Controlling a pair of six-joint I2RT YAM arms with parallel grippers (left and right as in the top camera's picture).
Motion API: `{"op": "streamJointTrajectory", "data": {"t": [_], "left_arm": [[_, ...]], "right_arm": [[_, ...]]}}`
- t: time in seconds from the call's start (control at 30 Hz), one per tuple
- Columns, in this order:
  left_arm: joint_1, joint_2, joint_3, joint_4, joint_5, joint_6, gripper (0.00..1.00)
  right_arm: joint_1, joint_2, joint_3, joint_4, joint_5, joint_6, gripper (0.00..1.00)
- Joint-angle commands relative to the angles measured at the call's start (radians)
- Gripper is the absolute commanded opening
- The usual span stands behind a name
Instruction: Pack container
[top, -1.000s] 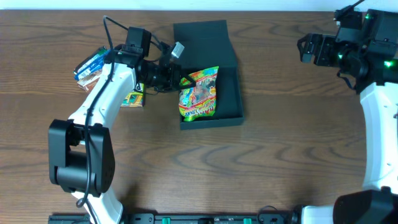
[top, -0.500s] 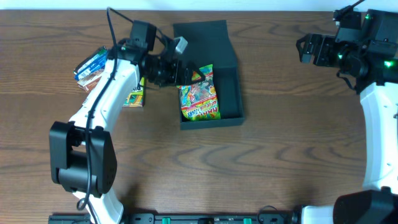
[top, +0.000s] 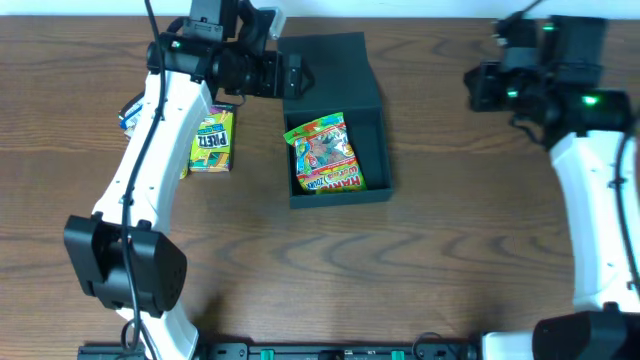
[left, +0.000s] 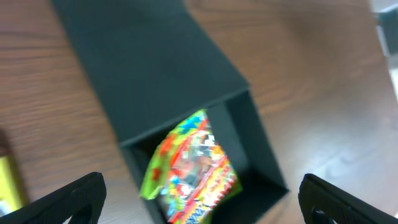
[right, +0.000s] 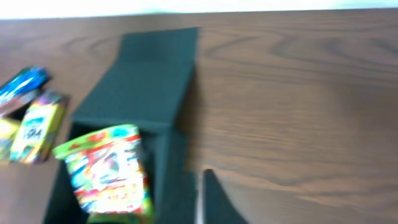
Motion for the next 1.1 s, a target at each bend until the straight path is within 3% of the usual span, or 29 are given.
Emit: {"op": "streamJointTrajectory", "data": {"t": [0.0,0.13,0.5,0.87,1.07], "left_arm": [[0.059,-0.001,0.021,0.001,-0.061,-0.046,1.00],[0.140,-0.001,0.021,0.008,-0.061,-0.142,1.00],[0.261,-0.001,0.020,0.002,-0.027,-0.144,0.98],[0.261,-0.001,0.020,-0.014,-0.027,-0.134,0.96],[0.261,-0.001,0.020,-0.043,-0.027,-0.110,0.96]], "right_arm": [[0.109,0.043,-0.015,0.001,-0.064,-0.056,0.01],[0.239,0.135,-0.015,0.048,-0.137,-0.090,0.01],[0.488,0.394,-0.015,0.194,-0.127,-0.068,0.01],[0.529,0.588,-0.015,0.288,-0.049,0.045,0.01],[0.523,0.594,0.008,0.316,-0.049,0.045,0.01]]}}
